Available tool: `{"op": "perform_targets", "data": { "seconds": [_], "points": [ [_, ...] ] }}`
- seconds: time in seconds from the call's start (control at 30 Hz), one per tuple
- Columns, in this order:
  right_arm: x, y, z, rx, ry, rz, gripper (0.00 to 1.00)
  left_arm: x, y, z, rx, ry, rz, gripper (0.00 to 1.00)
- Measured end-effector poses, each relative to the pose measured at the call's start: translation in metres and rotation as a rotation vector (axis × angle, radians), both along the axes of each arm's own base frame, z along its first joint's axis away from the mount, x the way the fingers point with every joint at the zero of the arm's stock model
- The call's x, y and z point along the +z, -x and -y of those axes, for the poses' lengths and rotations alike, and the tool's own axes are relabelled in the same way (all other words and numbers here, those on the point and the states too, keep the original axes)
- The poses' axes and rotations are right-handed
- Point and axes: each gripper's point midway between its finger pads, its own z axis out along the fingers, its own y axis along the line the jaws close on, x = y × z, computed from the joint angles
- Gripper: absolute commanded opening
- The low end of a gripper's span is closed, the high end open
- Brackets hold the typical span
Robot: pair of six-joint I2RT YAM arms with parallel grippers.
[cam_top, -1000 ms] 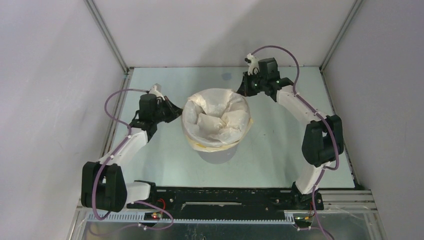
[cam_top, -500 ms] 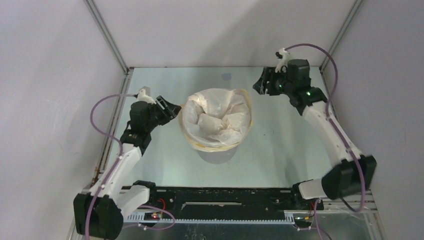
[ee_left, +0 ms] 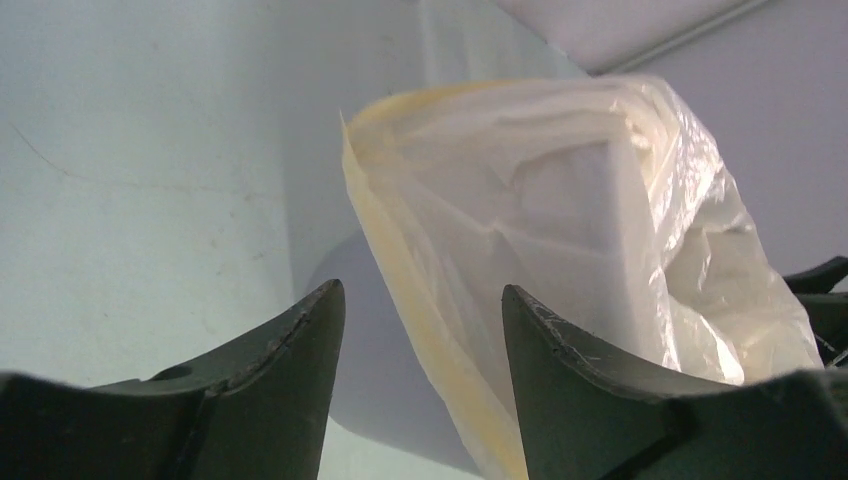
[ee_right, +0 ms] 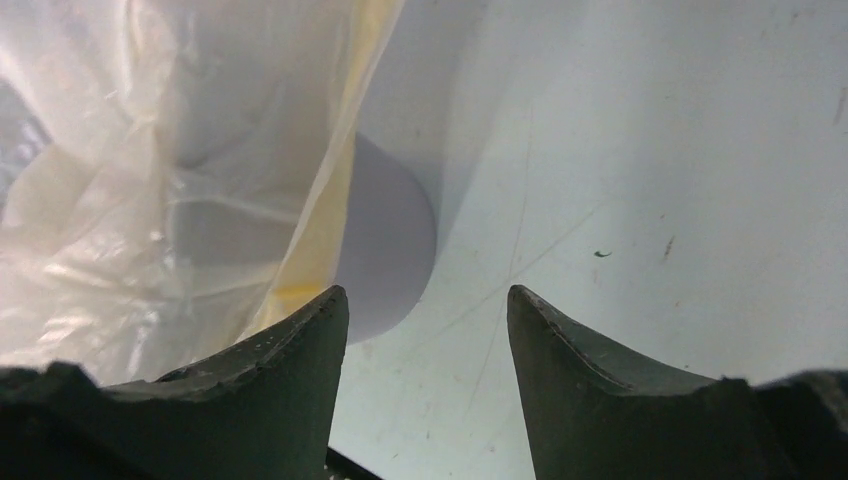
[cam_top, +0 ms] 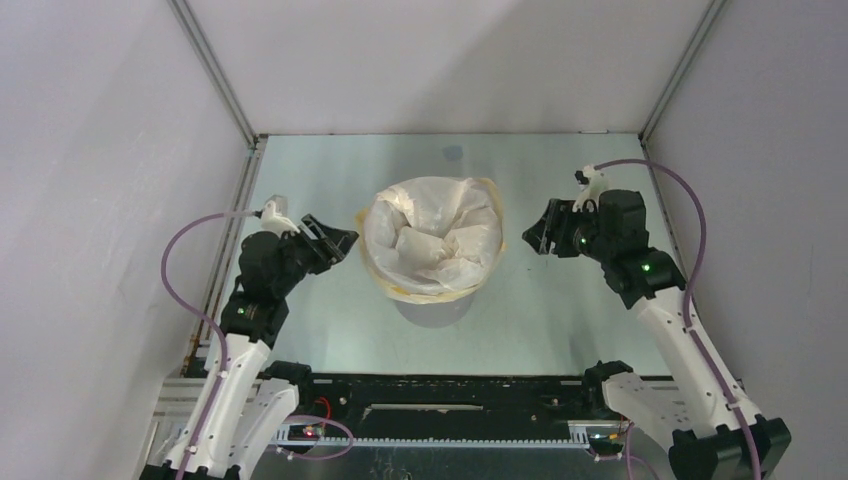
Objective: Put the trash bags into the trash bin
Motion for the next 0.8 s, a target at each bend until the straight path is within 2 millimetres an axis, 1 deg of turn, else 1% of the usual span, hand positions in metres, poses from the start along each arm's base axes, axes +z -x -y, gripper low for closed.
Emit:
{"op": "perform_targets", "data": {
  "seconds": [0.1, 0.2, 0.33, 0.53, 0.63, 0.73, 0.8],
  "points": [
    [0.006, 0.012, -0.007, 0.041, -0.038, 0.001, 0.62, -0.004, 0.010, 0.009, -0.058, 0.021, -0.034, 0.64],
    [0.010, 0.019, -0.015, 0.077, -0.071, -0.001, 0.63, -0.006, 0.018, 0.017, -0.103, 0.045, -0.057, 0.63],
    [0.003, 0.026, -0.028, 0.120, -0.104, -0.033, 0.63, -0.016, 0.026, 0.024, -0.144, 0.072, -0.089, 0.62],
    [-0.006, 0.025, -0.051, 0.175, -0.127, -0.078, 0.63, -0.034, 0.030, 0.030, -0.178, 0.093, -0.169, 0.64],
    [-0.010, 0.026, -0.056, 0.186, -0.132, -0.086, 0.63, -0.036, 0.031, 0.032, -0.193, 0.100, -0.184, 0.63],
    [-0.011, 0.025, -0.057, 0.182, -0.135, -0.086, 0.59, -0.039, 0.031, 0.035, -0.205, 0.104, -0.198, 0.60],
    [-0.011, 0.025, -0.056, 0.176, -0.134, -0.087, 0.55, -0.041, 0.032, 0.036, -0.211, 0.106, -0.207, 0.55]
  ]
}}
